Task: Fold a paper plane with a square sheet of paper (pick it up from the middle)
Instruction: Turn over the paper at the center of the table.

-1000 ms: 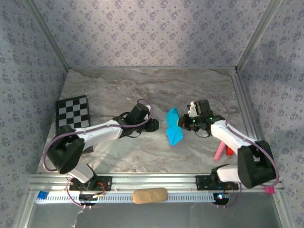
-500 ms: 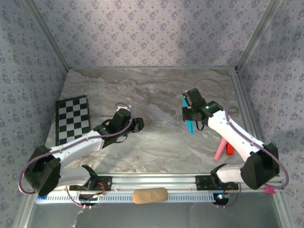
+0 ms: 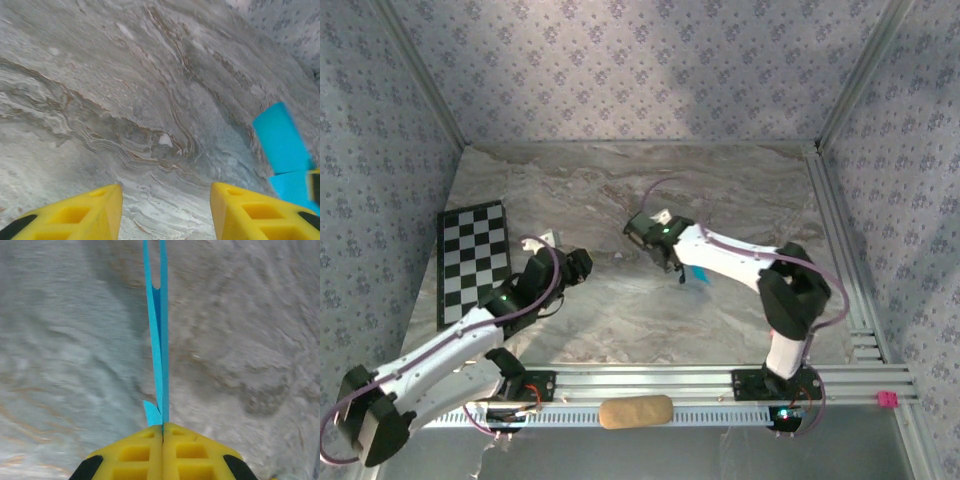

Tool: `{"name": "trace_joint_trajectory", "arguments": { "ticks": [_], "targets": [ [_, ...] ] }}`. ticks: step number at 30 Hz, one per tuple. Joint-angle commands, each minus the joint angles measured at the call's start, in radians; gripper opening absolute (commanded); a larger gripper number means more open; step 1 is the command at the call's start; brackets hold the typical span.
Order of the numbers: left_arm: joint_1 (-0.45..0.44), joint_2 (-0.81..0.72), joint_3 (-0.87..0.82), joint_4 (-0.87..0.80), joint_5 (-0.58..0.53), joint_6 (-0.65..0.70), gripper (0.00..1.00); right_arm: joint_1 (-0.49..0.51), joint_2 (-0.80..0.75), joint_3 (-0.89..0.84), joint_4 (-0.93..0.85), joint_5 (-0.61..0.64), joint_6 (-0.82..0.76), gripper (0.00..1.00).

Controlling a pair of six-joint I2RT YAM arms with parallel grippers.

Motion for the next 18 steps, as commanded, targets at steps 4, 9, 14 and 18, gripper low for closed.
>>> {"name": "trace_joint_trajectory", "arguments": {
  "ticks": [4, 9, 14, 18],
  "targets": [
    [0.01, -0.084, -0.018, -0.12, -0.072, -0.018, 0.53, 0.067, 0.158, 0.128, 0.012, -0.227, 0.059, 0.07],
    [0.016, -0.057, -0.001, -0.119, -0.025, 0.057, 0.54, 0.036, 0.161, 0.106, 0.116, -0.443, 0.095, 0.14],
    [0.03, 0.015, 0.04, -0.097, 0.055, 0.102, 0.55, -0.058, 0.07, -0.036, 0.331, -0.741, 0.097, 0.34],
    [0.039, 0.11, 0.077, -0.065, 0.137, 0.149, 0.55, -0.135, -0.032, -0.198, 0.477, -0.903, 0.127, 0.46]
  ]
}}
